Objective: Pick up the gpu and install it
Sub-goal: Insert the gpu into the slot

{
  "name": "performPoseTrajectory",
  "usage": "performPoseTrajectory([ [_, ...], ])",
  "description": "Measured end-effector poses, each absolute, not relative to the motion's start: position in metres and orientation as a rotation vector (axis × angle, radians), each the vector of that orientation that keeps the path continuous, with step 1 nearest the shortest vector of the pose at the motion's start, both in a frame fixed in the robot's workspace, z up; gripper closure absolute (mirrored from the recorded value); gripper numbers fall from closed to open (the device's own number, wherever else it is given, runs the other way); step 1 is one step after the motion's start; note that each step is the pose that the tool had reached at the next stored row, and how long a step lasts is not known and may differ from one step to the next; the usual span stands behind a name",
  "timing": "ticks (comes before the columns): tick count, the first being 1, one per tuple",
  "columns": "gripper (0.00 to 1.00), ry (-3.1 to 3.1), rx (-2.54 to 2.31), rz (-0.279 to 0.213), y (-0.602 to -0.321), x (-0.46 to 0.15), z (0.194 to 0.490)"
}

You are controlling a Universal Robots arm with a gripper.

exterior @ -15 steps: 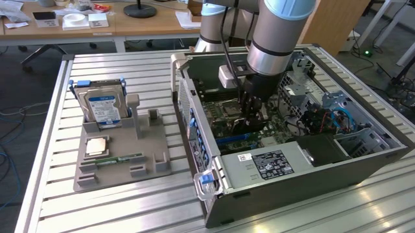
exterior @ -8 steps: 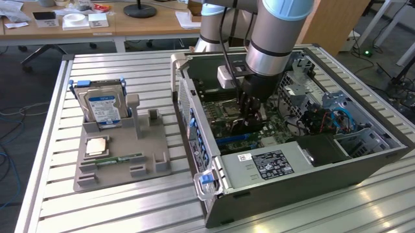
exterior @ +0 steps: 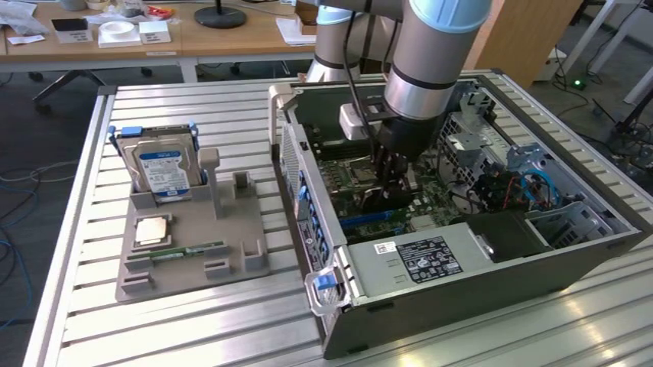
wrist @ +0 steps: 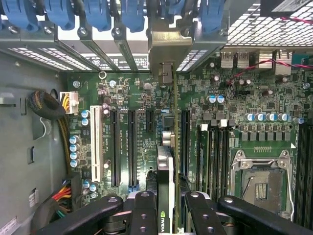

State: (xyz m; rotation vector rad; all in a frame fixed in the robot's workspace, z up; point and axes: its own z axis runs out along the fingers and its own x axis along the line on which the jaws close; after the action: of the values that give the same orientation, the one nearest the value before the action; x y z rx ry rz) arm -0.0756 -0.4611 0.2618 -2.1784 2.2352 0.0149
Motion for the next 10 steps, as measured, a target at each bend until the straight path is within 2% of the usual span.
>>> performPoseTrajectory([
  [10,0.73,2.235,-2.178,0.015,-0.4610,-0.0789,0.2618],
])
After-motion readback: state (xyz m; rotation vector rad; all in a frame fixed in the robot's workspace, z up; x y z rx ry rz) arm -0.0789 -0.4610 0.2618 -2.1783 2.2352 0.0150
